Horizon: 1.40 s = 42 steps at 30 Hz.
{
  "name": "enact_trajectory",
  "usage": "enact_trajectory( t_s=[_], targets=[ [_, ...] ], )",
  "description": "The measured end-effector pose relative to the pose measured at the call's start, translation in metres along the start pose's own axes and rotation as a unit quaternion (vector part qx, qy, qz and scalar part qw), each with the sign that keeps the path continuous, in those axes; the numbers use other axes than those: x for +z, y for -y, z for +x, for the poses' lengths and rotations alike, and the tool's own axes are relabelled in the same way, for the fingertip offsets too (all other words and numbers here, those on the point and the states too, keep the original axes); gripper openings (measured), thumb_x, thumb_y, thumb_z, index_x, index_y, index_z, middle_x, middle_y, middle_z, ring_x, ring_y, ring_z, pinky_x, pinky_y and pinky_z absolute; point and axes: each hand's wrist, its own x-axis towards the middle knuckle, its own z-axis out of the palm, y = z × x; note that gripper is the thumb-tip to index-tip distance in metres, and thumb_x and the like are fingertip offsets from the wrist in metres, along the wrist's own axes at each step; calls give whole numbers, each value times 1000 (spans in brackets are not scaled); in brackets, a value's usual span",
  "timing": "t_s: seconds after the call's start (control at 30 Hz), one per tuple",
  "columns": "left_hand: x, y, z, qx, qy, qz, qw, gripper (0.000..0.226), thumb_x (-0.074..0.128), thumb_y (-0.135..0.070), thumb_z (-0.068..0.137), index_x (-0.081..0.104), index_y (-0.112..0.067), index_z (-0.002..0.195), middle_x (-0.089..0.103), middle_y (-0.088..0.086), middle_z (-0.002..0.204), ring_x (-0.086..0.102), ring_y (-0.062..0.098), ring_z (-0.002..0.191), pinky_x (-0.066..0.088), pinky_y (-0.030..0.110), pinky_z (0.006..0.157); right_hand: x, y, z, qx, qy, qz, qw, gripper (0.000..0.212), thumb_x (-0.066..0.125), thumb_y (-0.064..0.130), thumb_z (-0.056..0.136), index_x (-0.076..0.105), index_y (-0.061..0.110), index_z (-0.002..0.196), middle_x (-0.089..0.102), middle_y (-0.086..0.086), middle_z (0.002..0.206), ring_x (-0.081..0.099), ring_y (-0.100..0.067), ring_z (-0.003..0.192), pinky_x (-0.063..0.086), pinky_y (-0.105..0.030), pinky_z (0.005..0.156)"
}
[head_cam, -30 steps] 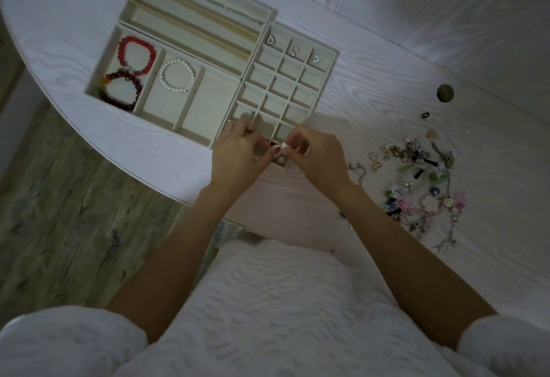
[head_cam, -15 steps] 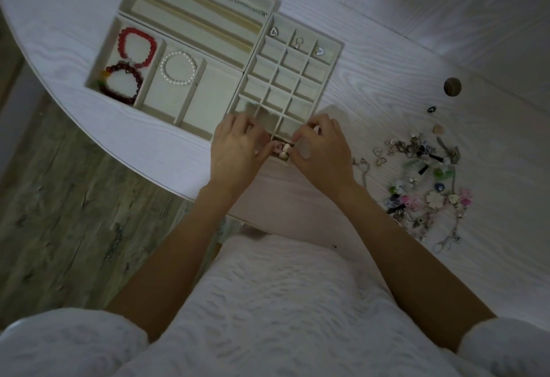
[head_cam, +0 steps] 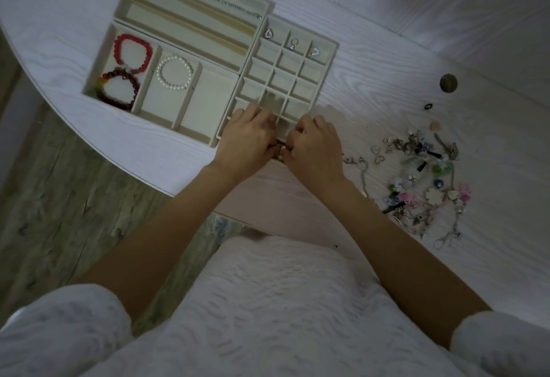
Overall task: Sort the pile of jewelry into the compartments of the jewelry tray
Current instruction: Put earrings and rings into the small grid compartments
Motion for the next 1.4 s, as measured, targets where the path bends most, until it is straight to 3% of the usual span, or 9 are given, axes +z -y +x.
enact_trajectory(
  t_s=[0.13,0.3,0.47,0.67,0.9,1.1,1.4],
  targets=[
    [-1,-5,6,-17,1,11,1000,17,73,-25,64,67,-9,64,63,6,87,38,24,87,26,33,68,3,1,2,29,21,21,999,13,75,16,64,68,6,61,59,-9,78,52,-29,75,38,-34,64],
    [-1,-6,0,-58,-14,-18,998,11,70,-25,68,70,-16,62,63,2,92,46,25,90,31,33,69,3,-4,0,44,2,87,995,4,72,10,67,69,9,64,59,-8,80,52,-27,75,41,-34,64],
    [3,-9,-7,-115,-54,-66,990,7,70,-25,70,72,-21,65,63,-2,94,42,21,89,28,31,71,2,-3,-1,-8,-10,102,995,6,68,9,72,69,14,74,56,-8,83,50,-26,77,38,-31,65],
    [6,-16,-10,-167,-54,-67,982,6,67,-24,67,73,-26,67,63,-3,94,41,20,88,26,30,71,1,5,5,-36,-14,-22,999,15,72,6,66,63,12,56,52,-4,71,48,-24,69,19,-26,64],
    [0,-13,-19,-133,-35,-94,986,18,59,-27,78,74,-19,73,62,1,94,47,25,89,36,35,72,6,6,2,-81,-45,-49,995,20,68,3,73,58,8,56,52,-7,68,50,-25,66,31,-32,61],
    [-4,-14,-31,-79,-21,-76,994,25,52,-28,80,74,-17,76,63,1,95,41,22,93,35,36,71,14,-2,-8,-39,-76,15,996,8,62,8,78,62,8,70,57,-9,76,51,-26,70,33,-31,61],
    [-2,-19,-36,-98,-12,-105,990,27,49,-28,80,74,-19,81,63,2,99,40,20,91,26,30,73,4,8,4,0,-27,-68,997,12,71,9,66,63,12,57,56,-5,72,50,-25,70,27,-31,64]
  ],
)
